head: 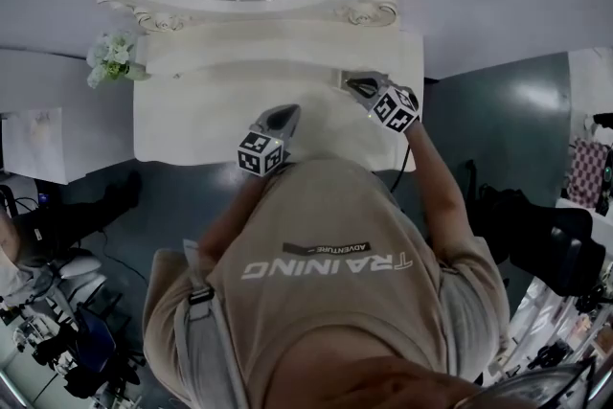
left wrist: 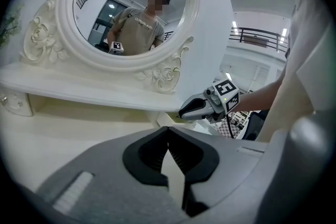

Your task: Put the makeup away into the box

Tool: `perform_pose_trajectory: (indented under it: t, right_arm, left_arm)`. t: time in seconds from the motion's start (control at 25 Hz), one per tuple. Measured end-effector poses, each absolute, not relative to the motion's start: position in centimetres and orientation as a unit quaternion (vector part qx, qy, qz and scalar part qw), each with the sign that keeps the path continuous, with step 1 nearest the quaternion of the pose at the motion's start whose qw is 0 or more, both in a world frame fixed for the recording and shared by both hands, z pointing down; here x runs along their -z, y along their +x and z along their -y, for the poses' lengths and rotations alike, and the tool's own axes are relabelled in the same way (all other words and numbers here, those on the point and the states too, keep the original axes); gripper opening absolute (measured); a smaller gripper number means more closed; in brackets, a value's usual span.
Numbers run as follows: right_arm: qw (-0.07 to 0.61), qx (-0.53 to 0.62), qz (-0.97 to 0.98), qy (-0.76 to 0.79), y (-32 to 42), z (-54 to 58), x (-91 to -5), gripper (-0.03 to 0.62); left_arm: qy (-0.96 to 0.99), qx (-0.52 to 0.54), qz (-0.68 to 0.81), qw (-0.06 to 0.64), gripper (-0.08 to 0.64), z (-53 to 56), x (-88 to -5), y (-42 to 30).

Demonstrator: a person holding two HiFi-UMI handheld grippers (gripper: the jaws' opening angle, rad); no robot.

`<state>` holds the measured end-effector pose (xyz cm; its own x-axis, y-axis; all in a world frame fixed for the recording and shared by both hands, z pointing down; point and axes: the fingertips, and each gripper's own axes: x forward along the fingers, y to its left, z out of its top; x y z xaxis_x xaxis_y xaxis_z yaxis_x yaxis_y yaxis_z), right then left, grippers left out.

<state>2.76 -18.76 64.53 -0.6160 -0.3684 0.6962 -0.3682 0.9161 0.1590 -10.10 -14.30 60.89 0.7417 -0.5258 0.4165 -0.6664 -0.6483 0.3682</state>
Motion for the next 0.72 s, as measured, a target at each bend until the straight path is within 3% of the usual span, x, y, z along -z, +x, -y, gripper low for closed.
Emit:
perform_pose_trajectory:
  t: [0.24,0.72]
  right_arm:
    - [0.366,-0.020,0.907,0.206,3.2,18.7,-65.2,0.058]
    - [0.243,-0.033,0.921,0.302,7.9,18.3,-62.2,0.066]
  left_arm:
    - [0.894,-0.157,0.331,0.257,0.006,14.2,-61.0,-8.9]
    - [0.905,-0.182,0.293,0.250,0.006,16.6,-62.7,-1.0]
